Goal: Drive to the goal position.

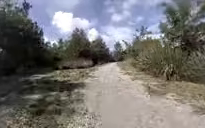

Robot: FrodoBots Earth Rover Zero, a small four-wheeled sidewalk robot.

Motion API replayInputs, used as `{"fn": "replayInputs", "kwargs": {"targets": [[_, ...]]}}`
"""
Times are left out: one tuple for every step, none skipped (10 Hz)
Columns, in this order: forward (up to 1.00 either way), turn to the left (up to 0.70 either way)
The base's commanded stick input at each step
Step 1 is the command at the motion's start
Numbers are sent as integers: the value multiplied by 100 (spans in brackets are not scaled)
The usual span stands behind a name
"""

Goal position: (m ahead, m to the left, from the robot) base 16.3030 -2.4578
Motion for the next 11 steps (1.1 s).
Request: {"fn": "replayInputs", "kwargs": {"targets": [[85, 0], [85, 0], [85, 0], [85, 0], [85, 0], [85, 0], [85, 0], [85, 0], [85, 0], [85, 0], [85, 0]]}}
